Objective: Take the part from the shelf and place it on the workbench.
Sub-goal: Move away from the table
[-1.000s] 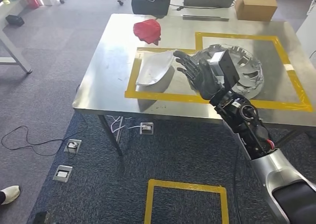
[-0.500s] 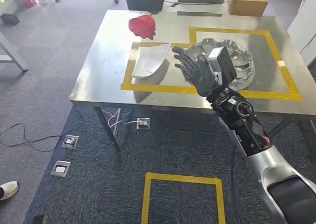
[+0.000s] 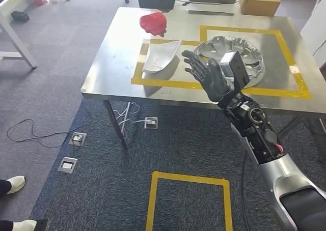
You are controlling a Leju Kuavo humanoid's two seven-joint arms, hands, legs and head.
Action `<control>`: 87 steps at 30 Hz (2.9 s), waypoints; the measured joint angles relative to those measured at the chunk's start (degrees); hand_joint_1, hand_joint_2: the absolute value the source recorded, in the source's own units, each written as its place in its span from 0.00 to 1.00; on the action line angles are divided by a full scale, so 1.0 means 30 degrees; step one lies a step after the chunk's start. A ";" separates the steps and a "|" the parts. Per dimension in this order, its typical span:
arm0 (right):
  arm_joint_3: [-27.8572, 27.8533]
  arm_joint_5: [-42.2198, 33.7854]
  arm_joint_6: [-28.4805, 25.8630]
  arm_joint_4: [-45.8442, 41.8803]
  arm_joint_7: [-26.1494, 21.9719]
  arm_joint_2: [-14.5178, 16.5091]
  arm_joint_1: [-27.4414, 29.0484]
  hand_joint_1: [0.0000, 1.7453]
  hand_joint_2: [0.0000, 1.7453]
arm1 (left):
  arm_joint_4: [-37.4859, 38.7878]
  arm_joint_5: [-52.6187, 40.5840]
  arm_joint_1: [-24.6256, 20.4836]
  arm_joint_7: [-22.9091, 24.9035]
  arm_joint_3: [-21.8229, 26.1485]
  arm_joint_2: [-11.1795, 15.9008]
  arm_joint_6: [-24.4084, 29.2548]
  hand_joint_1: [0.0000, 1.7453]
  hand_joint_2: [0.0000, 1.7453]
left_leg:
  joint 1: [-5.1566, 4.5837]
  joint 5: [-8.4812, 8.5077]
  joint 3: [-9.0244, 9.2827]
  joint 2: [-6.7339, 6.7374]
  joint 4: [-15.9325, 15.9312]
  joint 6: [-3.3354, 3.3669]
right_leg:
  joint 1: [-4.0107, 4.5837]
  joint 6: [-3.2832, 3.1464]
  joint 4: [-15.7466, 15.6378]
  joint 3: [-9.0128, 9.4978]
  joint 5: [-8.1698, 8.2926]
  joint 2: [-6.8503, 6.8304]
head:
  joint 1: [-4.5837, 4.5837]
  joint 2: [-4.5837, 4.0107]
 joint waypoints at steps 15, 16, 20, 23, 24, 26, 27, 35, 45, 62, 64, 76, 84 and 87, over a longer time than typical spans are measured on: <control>-0.0033 0.0055 -0.0077 -0.0007 0.0082 0.0109 -0.0138 0.00 0.00 | 0.0000 -0.0007 -0.0029 0.0005 0.0000 0.0076 -0.0002 0.00 0.00 | 0.0225 -0.2054 0.2193 -0.0091 -0.0129 -0.0314 | -0.0181 0.0183 0.0018 -0.2481 0.2349 -0.0122 | -0.0673 0.0000; -0.0033 0.0053 -0.0077 -0.0004 0.0084 0.0113 -0.0118 0.00 0.00 | 0.0000 -0.0007 -0.0022 0.0005 0.0000 0.0069 -0.0002 0.00 0.00 | 0.0221 -0.1929 0.2082 -0.0058 -0.0145 -0.0137 | -0.0219 0.0296 0.0082 -0.2571 0.2309 -0.0105 | -0.0652 0.0000; -0.0049 0.0027 -0.0069 0.0020 0.0109 0.0115 -0.0073 0.00 0.00 | 0.0000 -0.0005 -0.0010 0.0005 0.0000 0.0089 0.0004 0.00 0.00 | 0.0210 -0.1318 0.1451 0.0071 -0.0211 0.0474 | -0.0285 0.0519 0.3606 -0.3808 -0.0574 -0.0034 | -0.0428 0.0000; -0.0047 -0.0022 -0.0029 0.0100 0.0109 0.0115 -0.0032 0.00 0.00 | 0.0000 0.0007 0.0029 0.0005 0.0000 0.0069 0.0007 0.00 0.00 | 0.0136 -0.0876 0.0875 0.0076 -0.0174 0.0503 | -0.0280 0.0541 0.5975 -0.3956 -0.1341 -0.0026 | -0.0247 0.0000; -0.0047 -0.0022 -0.0013 0.0120 0.0100 0.0115 -0.0032 0.00 0.00 | 0.0000 0.0015 0.0053 0.0005 0.0000 0.0062 0.0007 0.00 0.00 | 0.0129 -0.0749 0.0708 0.0067 -0.0153 0.0468 | -0.0273 0.0500 0.5369 -0.3342 -0.0881 -0.0026 | -0.0189 0.0000; -0.0045 -0.0022 0.0025 0.0129 0.0047 0.0115 -0.0120 0.00 0.00 | 0.0000 0.0045 0.0092 0.0005 0.0000 0.0049 0.0007 0.00 0.00 | 0.0106 -0.0537 0.0444 0.0047 -0.0083 0.0345 | -0.0213 0.0315 0.2641 -0.1424 -0.0034 -0.0010 | -0.0021 0.0000; -0.0045 -0.0024 0.0046 0.0127 0.0000 0.0115 -0.0190 0.00 0.00 | 0.0000 0.0060 0.0104 0.0005 0.0000 0.0044 0.0007 0.00 0.00 | 0.0093 -0.0422 0.0347 0.0041 -0.0057 0.0245 | -0.0168 0.0222 0.1299 -0.0598 0.0120 -0.0001 | 0.0031 0.0000; 0.0033 -0.0022 0.0184 0.0282 -0.0140 0.0204 -0.0459 0.00 0.00 | 0.0000 0.0168 0.0218 0.0006 0.0000 0.0075 0.0027 0.00 0.00 | 0.0204 -0.2801 -0.1381 0.0012 0.3492 -0.0595 | -0.0199 -0.0540 -0.0374 -0.0783 0.1059 -0.0140 | -0.0393 0.0000; 0.0128 -0.0022 0.0206 0.0459 -0.0144 0.0315 -0.0499 0.00 0.00 | 0.0000 0.0373 0.0322 -0.0027 0.0000 0.0133 0.0044 0.00 0.00 | 0.0205 -0.1828 0.2007 0.0004 -0.0283 -0.0266 | -0.0163 0.0115 -0.0050 -0.2243 0.2181 -0.0140 | -0.0682 0.0000; 0.0129 -0.0033 0.0009 0.0643 -0.0117 0.0372 -0.0427 0.00 0.00 | 0.0000 0.0421 0.0478 -0.0089 0.0000 0.0169 0.0051 0.00 0.00 | 0.0222 -0.0812 0.0148 0.0026 0.0344 -0.0509 | -0.0300 -0.0177 -0.0113 -0.0542 0.0655 0.0004 | -0.0076 0.0000; 0.0133 -0.0055 0.0004 0.0639 -0.0117 0.0394 -0.0435 0.00 0.00 | 0.0000 0.0425 0.0471 -0.0089 0.0000 0.0182 0.0051 0.00 0.00 | 0.0276 -0.2358 -0.0696 0.0024 0.2429 -0.0671 | -0.0306 -0.0456 -0.0158 -0.0845 0.0942 -0.0063 | -0.0359 0.0000; -0.0149 -0.0415 -0.0374 0.0188 0.0071 0.0401 -0.0037 0.00 0.00 | 0.0000 0.0399 0.0506 -0.0268 0.0000 0.0231 0.0051 0.00 0.00 | 0.0156 -0.1753 0.1965 0.0007 -0.0379 0.0030 | -0.0131 0.0135 0.0195 -0.2293 0.1924 -0.0010 | -0.0710 0.0000; -0.0537 -0.0800 -0.0403 -0.0184 0.0402 0.0392 0.0573 0.00 0.00 | 0.0000 0.0282 0.0487 -0.0290 0.0000 0.0155 0.0051 0.00 0.00 | 0.0172 -0.0889 0.0937 0.0124 -0.0341 0.0396 | -0.0215 0.0438 0.4445 -0.2631 -0.0708 0.0014 | -0.0165 0.0000; -0.0712 -0.1062 -0.0271 -0.0523 0.0421 0.0392 0.0648 0.00 0.00 | 0.0000 0.0242 0.0444 -0.0282 0.0000 0.0135 0.0051 0.00 0.00 | 0.0140 -0.0678 0.0611 0.0124 -0.0153 0.0163 | -0.0145 0.0274 0.0742 -0.0391 0.0116 0.0050 | 0.0030 0.0000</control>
